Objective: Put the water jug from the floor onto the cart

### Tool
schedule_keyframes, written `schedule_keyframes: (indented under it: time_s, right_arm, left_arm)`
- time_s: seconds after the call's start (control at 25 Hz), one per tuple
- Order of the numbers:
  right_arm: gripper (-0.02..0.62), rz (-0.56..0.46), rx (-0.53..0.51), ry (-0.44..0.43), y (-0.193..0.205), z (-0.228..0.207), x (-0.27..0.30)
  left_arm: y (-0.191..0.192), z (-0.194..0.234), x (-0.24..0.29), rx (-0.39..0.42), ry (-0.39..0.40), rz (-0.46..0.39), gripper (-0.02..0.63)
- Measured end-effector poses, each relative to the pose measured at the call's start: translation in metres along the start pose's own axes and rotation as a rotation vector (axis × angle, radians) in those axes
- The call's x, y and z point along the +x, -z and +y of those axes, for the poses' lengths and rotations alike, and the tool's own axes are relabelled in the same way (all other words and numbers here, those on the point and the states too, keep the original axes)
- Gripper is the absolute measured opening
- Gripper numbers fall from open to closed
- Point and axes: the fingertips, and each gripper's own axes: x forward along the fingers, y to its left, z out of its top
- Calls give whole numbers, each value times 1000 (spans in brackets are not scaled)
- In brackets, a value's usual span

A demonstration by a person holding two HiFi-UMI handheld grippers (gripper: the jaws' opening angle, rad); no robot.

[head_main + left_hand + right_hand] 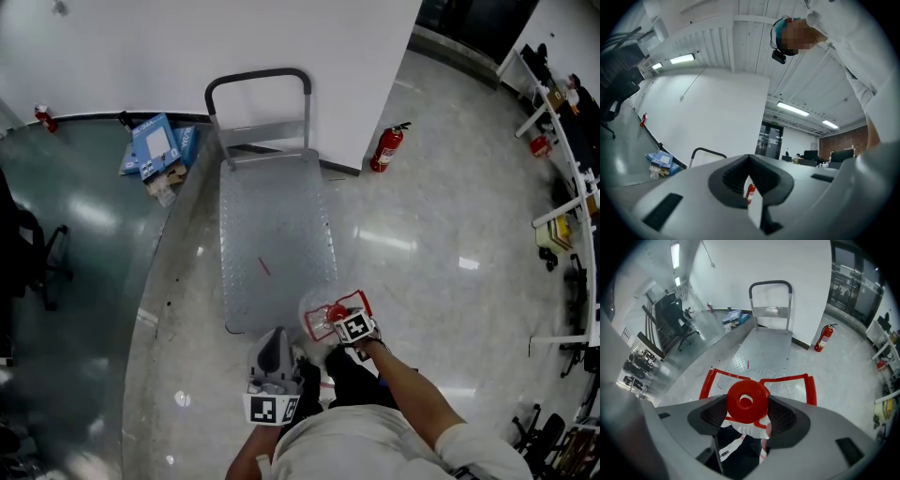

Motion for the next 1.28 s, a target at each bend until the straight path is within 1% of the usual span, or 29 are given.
schedule_keyframes:
  time_s: [0.16, 0.32, 0.44, 0.68, 0.88, 1.08, 1.28]
  right_arm:
    - [279, 5, -3, -7, -13, -10, 8]
    - [279, 4, 20, -11, -27, -19, 21]
    - [279, 12, 27, -15, -30, -22, 30]
    - [279, 30, 44, -1, -28, -27, 46]
    - [279, 12, 69, -1, -31, -32, 50]
    - [279, 19, 61, -19, -30, -37, 50]
    - [280, 24, 48, -25, -28, -34, 50]
  left_arm:
    - [0, 6, 14, 1, -53, 10, 3]
    - [2, 15, 27, 11, -75, 18, 3]
    - [6, 19, 31, 17, -87, 29, 3]
    - [7, 24, 36, 8, -114, 23, 3]
    - [8, 28, 35, 21, -122, 36, 3]
    - [14, 31, 34, 12, -141, 42, 3]
    - [13, 26, 37, 17, -130, 38, 3]
